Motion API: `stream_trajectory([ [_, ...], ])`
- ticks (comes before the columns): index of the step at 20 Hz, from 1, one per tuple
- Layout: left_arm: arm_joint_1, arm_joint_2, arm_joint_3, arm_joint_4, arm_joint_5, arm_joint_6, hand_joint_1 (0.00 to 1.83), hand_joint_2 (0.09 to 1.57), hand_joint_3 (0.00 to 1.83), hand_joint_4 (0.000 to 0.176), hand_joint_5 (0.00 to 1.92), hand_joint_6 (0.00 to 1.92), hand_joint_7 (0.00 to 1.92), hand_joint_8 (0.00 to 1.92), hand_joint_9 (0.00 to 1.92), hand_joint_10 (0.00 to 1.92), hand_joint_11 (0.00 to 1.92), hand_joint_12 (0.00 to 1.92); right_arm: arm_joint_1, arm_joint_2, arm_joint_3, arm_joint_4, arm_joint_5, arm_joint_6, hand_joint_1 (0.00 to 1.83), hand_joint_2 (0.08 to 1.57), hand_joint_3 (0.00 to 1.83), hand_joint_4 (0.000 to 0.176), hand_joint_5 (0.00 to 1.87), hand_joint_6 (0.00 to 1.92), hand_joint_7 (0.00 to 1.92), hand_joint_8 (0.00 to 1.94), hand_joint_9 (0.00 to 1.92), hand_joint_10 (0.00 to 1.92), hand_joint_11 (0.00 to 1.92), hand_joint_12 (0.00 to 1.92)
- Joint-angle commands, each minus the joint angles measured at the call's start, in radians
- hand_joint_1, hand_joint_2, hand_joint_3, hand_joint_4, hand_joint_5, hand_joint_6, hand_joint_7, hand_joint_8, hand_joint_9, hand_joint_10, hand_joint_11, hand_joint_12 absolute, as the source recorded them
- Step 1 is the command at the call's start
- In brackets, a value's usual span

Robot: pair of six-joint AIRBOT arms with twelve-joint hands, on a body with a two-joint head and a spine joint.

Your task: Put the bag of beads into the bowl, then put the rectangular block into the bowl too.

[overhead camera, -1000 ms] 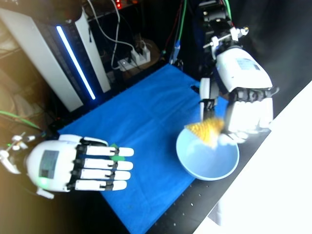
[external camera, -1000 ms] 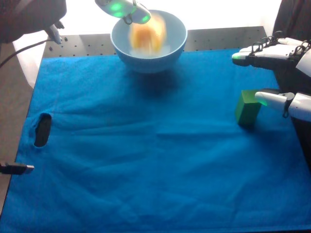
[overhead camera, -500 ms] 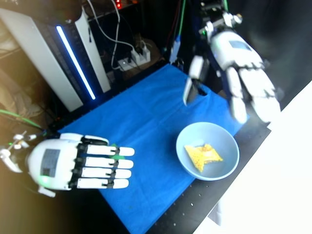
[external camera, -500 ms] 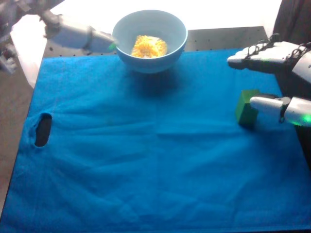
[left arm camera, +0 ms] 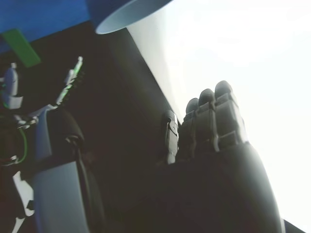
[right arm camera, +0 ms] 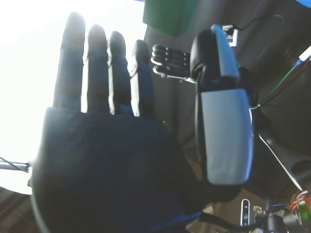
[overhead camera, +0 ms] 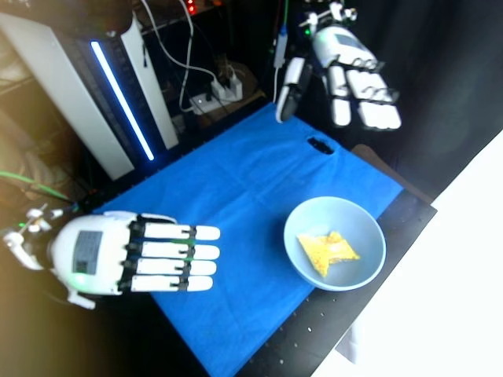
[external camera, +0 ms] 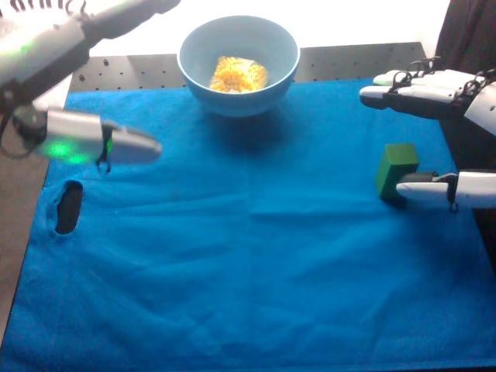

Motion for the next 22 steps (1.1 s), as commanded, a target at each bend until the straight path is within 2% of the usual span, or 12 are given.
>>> stream_trajectory([
  [1, -0.001, 0.006, -0.001, -0.024, -0.144, -0.012, 0.84, 0.90, 0.01, 0.176, 0.07, 0.01, 0.01, 0.00, 0.00, 0.00, 0.00, 0.00, 0.014, 0.002, 0.008, 0.029, 0.104, 0.004, 0.90, 0.99, 0.00, 0.067, 0.35, 0.00, 0.29, 0.00, 0.29, 0.00, 0.26, 0.14],
  [2, 0.002, 0.006, -0.001, -0.025, -0.145, -0.014, 0.83, 0.90, 0.01, 0.176, 0.07, 0.00, 0.01, 0.00, 0.00, 0.00, 0.00, 0.00, 0.014, 0.002, 0.009, 0.029, 0.102, 0.004, 0.92, 0.97, 0.00, 0.077, 0.37, 0.01, 0.32, 0.01, 0.31, 0.01, 0.28, 0.15],
  [4, 0.009, 0.005, -0.002, -0.033, -0.152, -0.018, 0.81, 0.91, 0.01, 0.176, 0.06, 0.00, 0.01, 0.00, 0.00, 0.00, 0.00, 0.00, 0.014, 0.000, 0.014, 0.029, 0.091, 0.004, 0.93, 0.96, 0.00, 0.079, 0.40, 0.00, 0.35, 0.00, 0.36, 0.01, 0.34, 0.16],
  [6, 0.017, 0.001, -0.003, -0.045, -0.164, -0.018, 0.77, 0.91, 0.01, 0.176, 0.06, 0.00, 0.01, 0.00, 0.00, 0.00, 0.00, 0.00, 0.015, -0.005, 0.022, 0.029, 0.081, 0.004, 1.00, 0.96, 0.00, 0.045, 0.49, 0.00, 0.48, 0.01, 0.53, 0.00, 0.47, 0.34],
  [7, 0.022, 0.000, -0.003, -0.050, -0.170, -0.018, 0.77, 0.91, 0.01, 0.176, 0.06, 0.00, 0.02, 0.00, 0.00, 0.00, 0.00, 0.00, 0.015, -0.008, 0.025, 0.029, 0.076, 0.004, 1.01, 0.95, 0.00, 0.041, 0.49, 0.00, 0.49, 0.00, 0.54, 0.00, 0.44, 0.44],
  [8, 0.029, -0.001, -0.003, -0.058, -0.174, -0.019, 0.79, 0.92, 0.01, 0.176, 0.06, 0.00, 0.02, 0.00, 0.00, 0.00, 0.00, 0.00, 0.016, -0.013, 0.029, 0.029, 0.070, 0.004, 1.04, 0.96, 0.00, 0.000, 0.55, 0.00, 0.60, 0.01, 0.67, 0.02, 0.49, 0.68],
  [12, 0.041, -0.005, -0.003, -0.071, -0.183, -0.021, 0.78, 0.93, 0.01, 0.176, 0.06, 0.00, 0.02, 0.00, 0.00, 0.00, 0.00, 0.00, 0.026, -0.033, 0.041, 0.026, 0.061, 0.004, 1.08, 0.98, 0.00, 0.000, 0.67, 0.01, 0.80, 0.03, 0.88, 0.10, 0.44, 1.30],
  [13, 0.043, -0.006, -0.003, -0.075, -0.187, -0.021, 0.79, 0.93, 0.01, 0.176, 0.06, 0.00, 0.02, 0.00, 0.00, 0.00, 0.00, 0.00, 0.029, -0.039, 0.044, 0.025, 0.060, 0.004, 1.12, 1.00, 0.00, 0.000, 0.73, 0.01, 0.95, 0.09, 0.88, 0.42, 0.46, 1.41],
  [15, 0.048, -0.006, -0.003, -0.080, -0.191, -0.021, 0.80, 0.93, 0.01, 0.176, 0.06, 0.00, 0.02, 0.00, 0.00, 0.00, 0.00, 0.00, 0.036, -0.050, 0.048, 0.023, 0.058, 0.004, 1.07, 0.99, 0.00, 0.000, 0.78, 0.00, 0.95, 0.05, 0.78, 0.81, 0.55, 1.52],
  [18, 0.052, -0.008, -0.003, -0.082, -0.190, -0.021, 0.81, 0.94, 0.01, 0.176, 0.06, 0.00, 0.03, 0.00, 0.00, 0.00, 0.00, 0.00, 0.040, -0.053, 0.053, 0.018, 0.054, 0.004, 1.06, 0.98, 0.00, 0.000, 0.81, 0.00, 1.01, 0.07, 0.71, 1.04, 0.56, 1.60],
  [21, 0.058, -0.012, -0.003, -0.084, -0.190, -0.021, 0.82, 0.94, 0.01, 0.157, 0.06, 0.00, 0.03, 0.00, 0.00, 0.00, 0.00, 0.00, 0.041, -0.053, 0.055, 0.017, 0.052, 0.004, 1.09, 1.04, 0.01, 0.000, 0.84, 0.00, 1.03, 0.08, 0.67, 1.07, 0.49, 1.57],
  [22, 0.060, -0.013, -0.003, -0.085, -0.190, -0.022, 0.82, 0.94, 0.01, 0.154, 0.06, 0.00, 0.03, 0.01, 0.00, 0.00, 0.00, 0.00, 0.041, -0.054, 0.055, 0.017, 0.052, 0.004, 1.22, 1.07, 0.00, 0.000, 0.96, 0.69, 1.13, 0.64, 0.87, 0.83, 0.65, 1.37],
])
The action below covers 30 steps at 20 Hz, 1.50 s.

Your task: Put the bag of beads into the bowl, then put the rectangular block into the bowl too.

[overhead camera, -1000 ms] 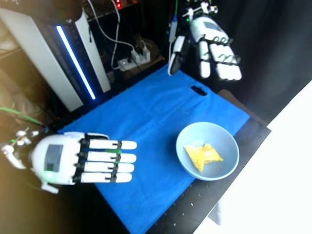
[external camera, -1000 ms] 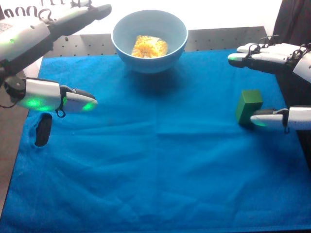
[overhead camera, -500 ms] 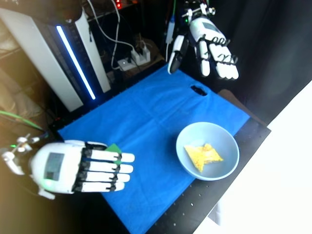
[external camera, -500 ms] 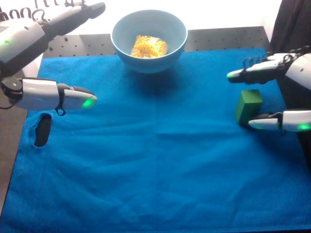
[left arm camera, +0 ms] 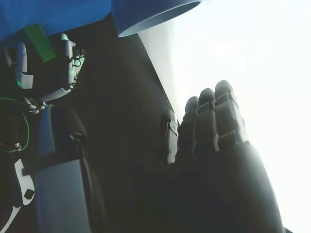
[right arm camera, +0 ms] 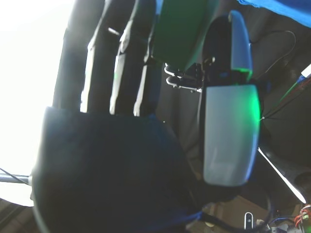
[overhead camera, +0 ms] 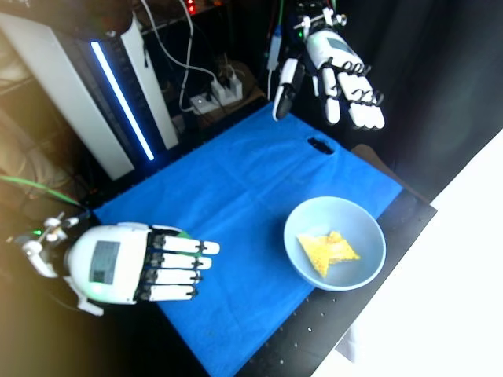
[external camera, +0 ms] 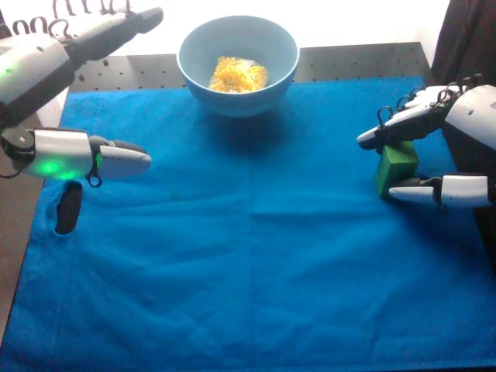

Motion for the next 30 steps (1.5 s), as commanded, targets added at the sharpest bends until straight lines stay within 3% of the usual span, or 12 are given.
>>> stream_trajectory([
  [1, -0.008, -0.003, -0.001, -0.010, -0.123, -0.009, 0.82, 0.94, 0.01, 0.153, 0.05, 0.00, 0.03, 0.00, 0.00, 0.00, 0.00, 0.00, 0.016, 0.000, 0.007, 0.028, 0.111, 0.004, 1.23, 1.10, 0.01, 0.000, 0.94, 0.95, 1.07, 0.85, 0.94, 0.73, 0.71, 1.24],
  [2, -0.005, -0.003, -0.001, -0.011, -0.123, -0.010, 0.82, 0.94, 0.01, 0.153, 0.05, 0.00, 0.03, 0.00, 0.00, 0.00, 0.00, 0.00, 0.016, 0.000, 0.008, 0.028, 0.111, 0.004, 1.23, 1.11, 0.00, 0.003, 0.93, 1.03, 1.05, 0.91, 0.97, 0.67, 0.73, 1.21],
  [4, -0.001, -0.005, -0.001, -0.014, -0.123, -0.010, 0.83, 0.94, 0.00, 0.152, 0.05, 0.00, 0.04, 0.00, 0.01, 0.00, 0.00, 0.00, 0.017, 0.000, 0.009, 0.027, 0.111, 0.004, 1.38, 1.06, 0.00, 0.000, 0.97, 0.92, 1.15, 0.62, 1.08, 1.03, 0.96, 1.09],
  [6, 0.003, -0.007, -0.001, -0.016, -0.123, -0.012, 0.85, 0.94, 0.00, 0.163, 0.06, 0.00, 0.03, 0.00, 0.01, 0.00, 0.00, 0.00, 0.029, 0.000, 0.008, 0.017, 0.111, 0.004, 1.27, 1.07, 0.00, 0.000, 0.97, 0.92, 1.21, 0.70, 1.22, 0.70, 1.07, 1.16],
  [8, 0.010, -0.007, -0.001, -0.018, -0.125, -0.017, 0.89, 0.95, 0.01, 0.175, 0.06, 0.00, 0.02, 0.00, 0.00, 0.00, 0.00, 0.00, 0.063, 0.000, 0.008, -0.020, 0.112, 0.004, 1.26, 1.07, 0.00, 0.000, 1.00, 0.85, 1.17, 0.81, 1.19, 0.74, 1.00, 1.31],
  [9, 0.014, -0.007, -0.001, -0.018, -0.126, -0.021, 0.90, 0.95, 0.01, 0.176, 0.06, 0.00, 0.03, 0.01, 0.00, 0.00, 0.00, 0.00, 0.085, 0.000, 0.008, -0.041, 0.112, 0.004, 1.27, 1.09, 0.00, 0.000, 1.04, 0.64, 1.05, 1.12, 1.09, 1.07, 0.93, 1.50],
  [10, 0.018, -0.008, -0.001, -0.020, -0.129, -0.024, 0.90, 0.96, 0.01, 0.176, 0.06, 0.00, 0.04, 0.01, 0.00, 0.00, 0.00, 0.00, 0.104, 0.001, 0.008, -0.061, 0.116, 0.004, 1.20, 1.08, 0.00, 0.000, 1.05, 0.80, 0.98, 1.27, 0.95, 1.49, 0.85, 1.74],
  [13, 0.024, -0.011, -0.001, -0.023, -0.133, -0.027, 0.89, 0.95, 0.00, 0.164, 0.05, 0.00, 0.04, 0.01, 0.02, 0.01, 0.00, 0.00, 0.170, 0.001, 0.008, -0.091, 0.142, 0.004, 1.28, 1.08, 0.00, 0.000, 1.10, 0.56, 1.05, 1.12, 0.96, 1.12, 0.85, 1.45],
  [17, 0.025, -0.017, 0.000, -0.028, -0.132, -0.027, 0.86, 0.95, 0.00, 0.172, 0.04, 0.00, 0.04, 0.00, 0.01, 0.00, 0.00, 0.00, 0.301, -0.056, 0.096, -0.106, 0.134, 0.004, 1.26, 1.08, 0.00, 0.000, 0.97, 0.85, 1.16, 0.85, 1.15, 0.72, 0.99, 1.25],
  [23, 0.025, -0.028, 0.008, -0.027, -0.135, -0.028, 0.84, 0.96, 0.00, 0.167, 0.04, 0.00, 0.01, 0.00, 0.00, 0.00, 0.00, 0.00, 0.453, -0.233, 0.276, -0.105, -0.003, 0.004, 1.28, 1.05, 0.00, 0.000, 1.02, 0.81, 1.26, 0.65, 1.28, 0.75, 1.15, 1.25],
  [28, 0.009, -0.049, 0.026, -0.009, -0.132, -0.047, 0.86, 0.96, 0.00, 0.150, 0.04, 0.00, 0.03, 0.00, 0.02, 0.01, 0.00, 0.00, 0.501, -0.336, 0.401, -0.111, -0.136, 0.004, 1.28, 1.04, 0.00, 0.000, 1.07, 0.67, 1.22, 0.80, 1.17, 1.09, 1.02, 1.54],
  [30, 0.003, -0.054, 0.030, -0.005, -0.127, -0.048, 0.87, 0.96, 0.00, 0.156, 0.03, 0.00, 0.02, 0.00, 0.02, 0.01, 0.00, 0.00, 0.510, -0.372, 0.448, -0.113, -0.189, 0.004, 1.18, 1.06, 0.00, 0.000, 1.10, 0.78, 1.29, 0.60, 1.22, 1.11, 1.05, 1.61],
])
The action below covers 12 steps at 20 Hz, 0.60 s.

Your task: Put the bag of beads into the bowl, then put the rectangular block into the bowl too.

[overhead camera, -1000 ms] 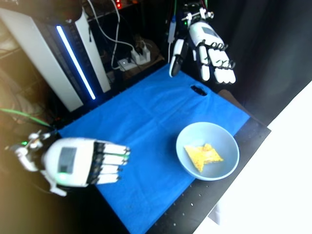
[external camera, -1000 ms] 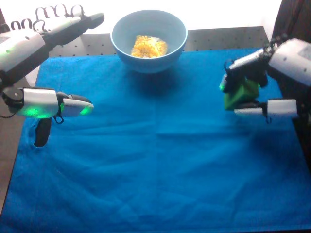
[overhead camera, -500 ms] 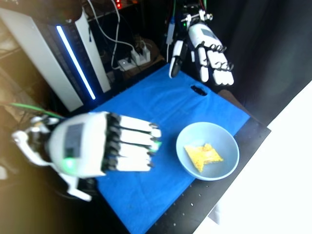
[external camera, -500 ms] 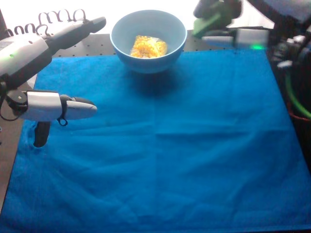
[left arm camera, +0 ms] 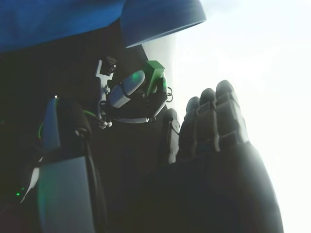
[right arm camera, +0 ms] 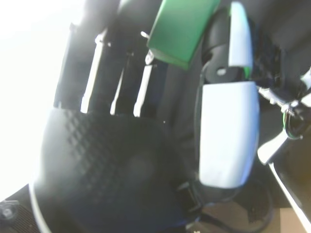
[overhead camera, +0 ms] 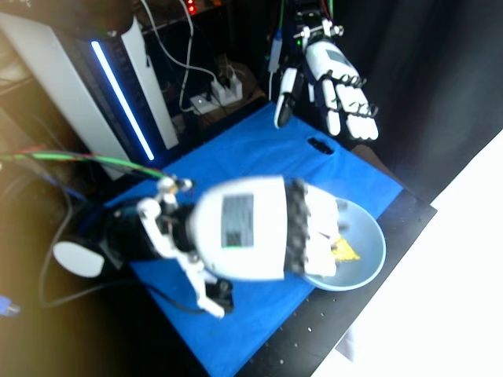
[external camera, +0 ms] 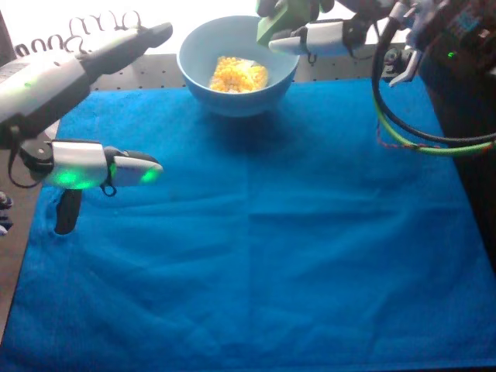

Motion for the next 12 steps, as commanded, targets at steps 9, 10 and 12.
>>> stream_trajectory([
  [9, -0.037, -0.028, 0.029, 0.007, -0.096, -0.017, 0.90, 1.00, 0.01, 0.160, 0.06, 0.01, 0.06, 0.01, 0.00, 0.00, 0.00, 0.00, 0.060, -0.085, 0.069, 0.010, 0.012, 0.001, 1.19, 1.04, 0.00, 0.000, 1.16, 0.67, 1.47, 0.12, 1.32, 0.75, 1.07, 1.30],
  [10, -0.037, -0.028, 0.029, 0.007, -0.096, -0.018, 0.92, 1.00, 0.01, 0.148, 0.06, 0.01, 0.08, 0.01, 0.00, 0.00, 0.00, 0.00, 0.061, -0.085, 0.063, 0.006, 0.016, 0.001, 0.98, 1.00, 0.00, 0.000, 0.80, 0.21, 1.08, 0.02, 1.01, 0.32, 0.74, 0.95],
  [12, -0.037, -0.028, 0.029, 0.007, -0.094, -0.022, 0.93, 1.01, 0.01, 0.143, 0.07, 0.01, 0.08, 0.01, 0.00, 0.00, 0.00, 0.00, 0.061, -0.085, 0.061, -0.009, 0.038, 0.001, 0.70, 0.93, 0.00, 0.118, 0.32, 0.01, 0.48, 0.00, 0.56, 0.02, 0.33, 0.77],
])
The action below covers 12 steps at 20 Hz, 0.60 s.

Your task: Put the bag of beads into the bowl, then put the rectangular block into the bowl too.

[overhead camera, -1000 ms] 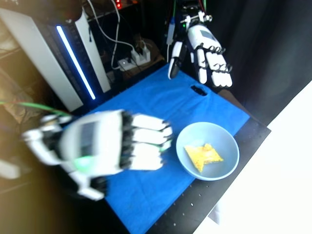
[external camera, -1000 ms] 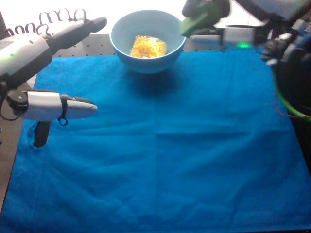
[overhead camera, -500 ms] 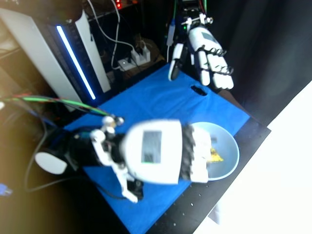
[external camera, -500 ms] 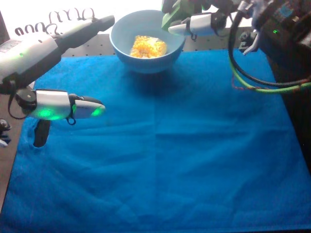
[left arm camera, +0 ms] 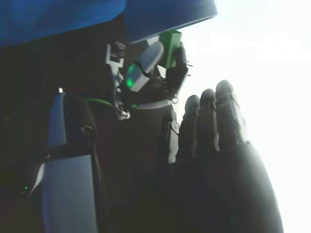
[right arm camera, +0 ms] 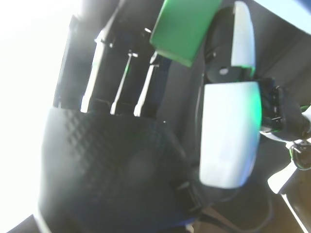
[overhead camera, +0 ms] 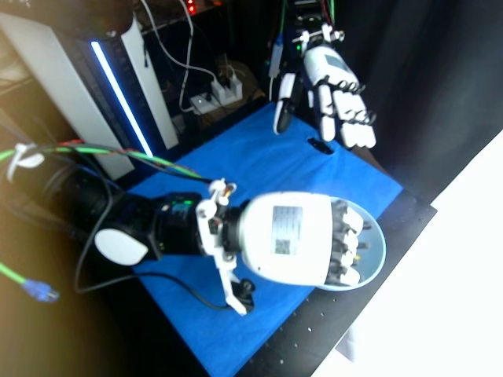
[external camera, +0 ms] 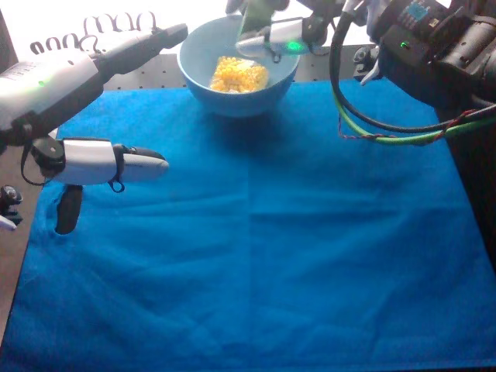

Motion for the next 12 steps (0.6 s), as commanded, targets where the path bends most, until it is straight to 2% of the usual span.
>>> stream_trajectory([
  [1, -0.013, -0.002, 0.001, -0.011, -0.117, -0.009, 0.91, 1.01, 0.01, 0.138, 0.06, 0.01, 0.09, 0.01, 0.01, 0.00, 0.00, 0.00, 0.016, 0.002, 0.003, 0.027, 0.136, 0.001, 0.59, 0.87, 0.00, 0.164, 0.06, 0.00, 0.19, 0.00, 0.22, 0.00, 0.07, 0.62],
  [2, -0.013, -0.002, 0.000, -0.011, -0.118, -0.011, 0.92, 1.01, 0.01, 0.136, 0.07, 0.01, 0.09, 0.01, 0.02, 0.01, 0.00, 0.00, 0.016, 0.002, -0.002, 0.026, 0.148, 0.001, 0.52, 0.82, 0.00, 0.174, 0.01, 0.00, 0.04, 0.00, 0.04, 0.00, 0.01, 0.52],
  [3, -0.012, -0.002, 0.000, -0.011, -0.118, -0.013, 0.93, 1.01, 0.01, 0.132, 0.07, 0.01, 0.09, 0.01, 0.02, 0.01, 0.00, 0.00, 0.016, 0.002, -0.011, 0.026, 0.159, 0.001, 0.50, 0.84, 0.00, 0.176, 0.00, 0.00, 0.01, 0.00, 0.01, 0.00, 0.00, 0.41],
  [4, -0.011, -0.002, 0.000, -0.012, -0.118, -0.013, 0.92, 1.01, 0.01, 0.133, 0.07, 0.01, 0.09, 0.01, 0.03, 0.01, 0.00, 0.00, 0.016, 0.003, -0.017, 0.026, 0.169, 0.001, 0.47, 0.86, 0.00, 0.176, 0.00, 0.00, 0.00, 0.00, 0.00, 0.00, 0.00, 0.31],
  [7, -0.002, 0.002, -0.007, -0.019, -0.127, -0.014, 0.92, 1.01, 0.00, 0.138, 0.08, 0.01, 0.08, 0.00, 0.03, 0.01, 0.00, 0.00, 0.013, 0.059, -0.068, 0.033, 0.228, 0.001, 0.43, 0.86, 0.00, 0.176, 0.00, 0.00, 0.00, 0.00, 0.00, 0.00, 0.00, 0.21],
  [8, 0.008, 0.007, -0.013, -0.025, -0.137, -0.014, 0.91, 1.00, 0.00, 0.140, 0.09, 0.01, 0.09, 0.00, 0.02, 0.00, 0.00, 0.00, -0.007, 0.084, -0.088, 0.052, 0.275, 0.001, 0.42, 0.87, 0.00, 0.176, 0.00, 0.00, 0.00, 0.00, 0.00, 0.00, 0.00, 0.08],
  [10, 0.027, 0.019, -0.027, -0.038, -0.158, -0.014, 0.92, 1.00, 0.00, 0.125, 0.10, 0.01, 0.10, 0.01, 0.04, 0.01, 0.00, 0.00, -0.043, 0.125, -0.133, 0.085, 0.334, 0.001, 0.42, 0.86, 0.00, 0.176, 0.00, 0.00, 0.00, 0.00, 0.00, 0.00, 0.00, 0.00],
  [12, 0.042, 0.027, -0.040, -0.055, -0.182, -0.014, 0.92, 1.00, 0.00, 0.122, 0.10, 0.01, 0.10, 0.01, 0.04, 0.01, 0.00, 0.00, -0.098, 0.181, -0.202, 0.121, 0.406, 0.001, 0.42, 0.86, 0.00, 0.176, 0.00, 0.00, 0.00, 0.00, 0.00, 0.00, 0.00, 0.00],
])
